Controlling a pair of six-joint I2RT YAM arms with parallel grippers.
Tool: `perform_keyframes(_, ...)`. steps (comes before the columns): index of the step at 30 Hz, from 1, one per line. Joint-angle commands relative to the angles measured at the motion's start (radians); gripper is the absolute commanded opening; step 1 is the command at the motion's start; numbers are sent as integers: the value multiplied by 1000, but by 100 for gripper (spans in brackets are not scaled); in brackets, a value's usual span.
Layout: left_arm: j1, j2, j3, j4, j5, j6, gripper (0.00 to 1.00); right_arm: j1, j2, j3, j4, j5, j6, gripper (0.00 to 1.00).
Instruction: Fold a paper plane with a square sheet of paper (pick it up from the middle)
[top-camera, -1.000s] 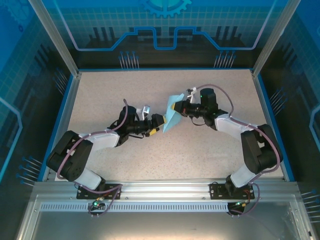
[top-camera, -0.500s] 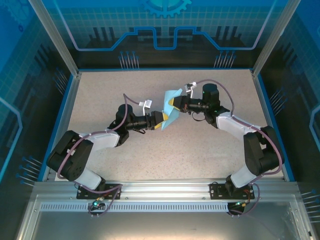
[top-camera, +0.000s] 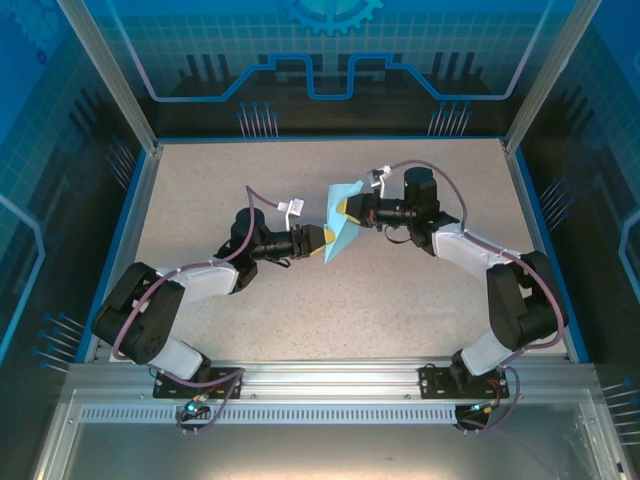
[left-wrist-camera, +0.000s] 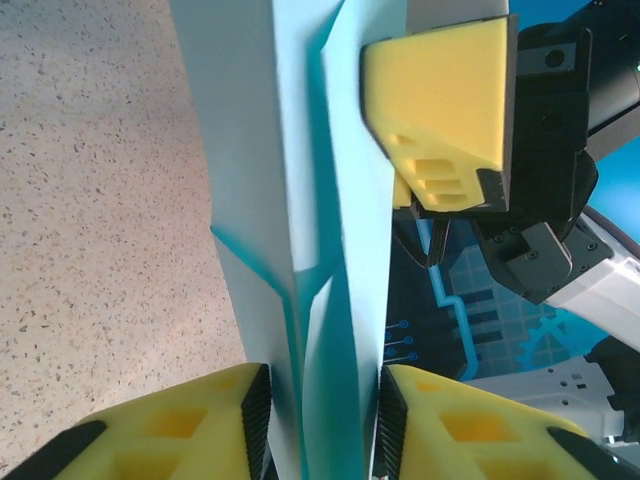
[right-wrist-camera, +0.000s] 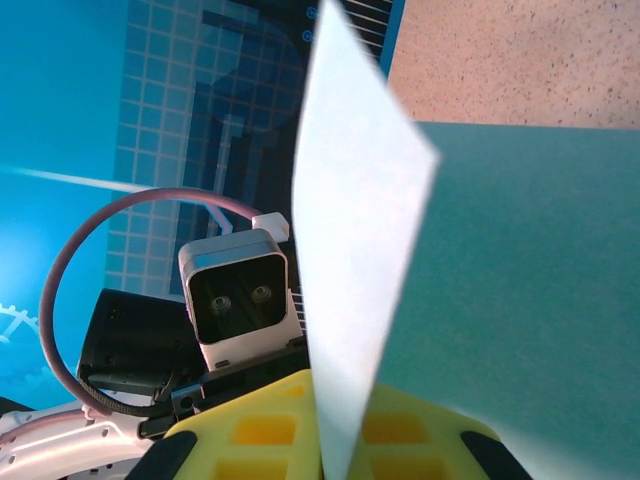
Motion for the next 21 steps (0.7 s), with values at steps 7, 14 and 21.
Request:
perform_keyframes(7, 4, -14, 51, -27, 7, 51, 33, 16, 39, 50, -81, -36, -52, 9)
perform_keyframes(14, 4, -7, 60, -56, 5, 63, 23, 21, 51, 65, -128, -35, -73, 9)
perform_keyframes(21, 5, -17, 64, -153, -36, 103, 13, 0, 8, 86, -288, 29, -160, 29)
